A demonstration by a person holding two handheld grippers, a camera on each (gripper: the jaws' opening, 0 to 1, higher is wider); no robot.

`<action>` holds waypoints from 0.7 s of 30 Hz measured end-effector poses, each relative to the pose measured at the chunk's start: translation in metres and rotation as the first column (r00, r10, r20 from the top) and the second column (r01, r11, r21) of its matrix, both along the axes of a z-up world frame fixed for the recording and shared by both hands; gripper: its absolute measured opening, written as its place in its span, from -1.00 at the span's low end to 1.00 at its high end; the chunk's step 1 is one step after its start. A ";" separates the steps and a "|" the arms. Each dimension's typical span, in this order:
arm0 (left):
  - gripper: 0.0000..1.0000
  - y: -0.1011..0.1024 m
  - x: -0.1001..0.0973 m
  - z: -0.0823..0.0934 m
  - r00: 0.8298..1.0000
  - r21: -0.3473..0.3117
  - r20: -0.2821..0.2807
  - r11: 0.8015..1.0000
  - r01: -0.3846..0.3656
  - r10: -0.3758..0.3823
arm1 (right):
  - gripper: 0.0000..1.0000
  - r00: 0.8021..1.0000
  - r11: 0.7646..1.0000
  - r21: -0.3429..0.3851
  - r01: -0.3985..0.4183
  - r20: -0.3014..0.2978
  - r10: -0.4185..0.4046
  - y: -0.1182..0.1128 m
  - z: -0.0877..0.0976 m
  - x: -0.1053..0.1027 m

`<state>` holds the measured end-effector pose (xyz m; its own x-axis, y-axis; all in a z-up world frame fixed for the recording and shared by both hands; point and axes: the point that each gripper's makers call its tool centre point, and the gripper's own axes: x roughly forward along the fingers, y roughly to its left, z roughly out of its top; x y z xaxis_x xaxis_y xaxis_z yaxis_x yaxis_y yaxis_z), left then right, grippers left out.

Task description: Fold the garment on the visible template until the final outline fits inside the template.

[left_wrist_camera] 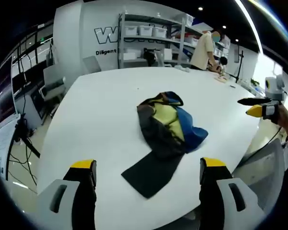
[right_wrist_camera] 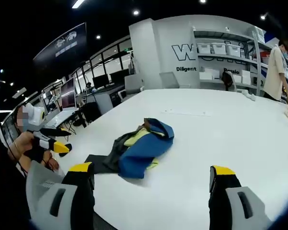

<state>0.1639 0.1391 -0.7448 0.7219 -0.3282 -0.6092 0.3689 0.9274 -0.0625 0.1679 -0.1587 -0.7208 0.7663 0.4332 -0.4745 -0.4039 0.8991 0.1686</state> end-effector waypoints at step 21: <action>0.77 0.001 0.000 -0.004 1.000 0.011 -0.011 1.000 0.000 0.000 | 0.99 1.000 1.000 -0.010 0.000 0.003 0.000 0.000 -0.001 0.003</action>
<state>0.1640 0.1399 -0.7483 0.7152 -0.3215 -0.6206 0.3684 0.9280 -0.0561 0.1705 -0.1588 -0.7213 0.7678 0.4284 -0.4765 -0.4046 0.9007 0.1579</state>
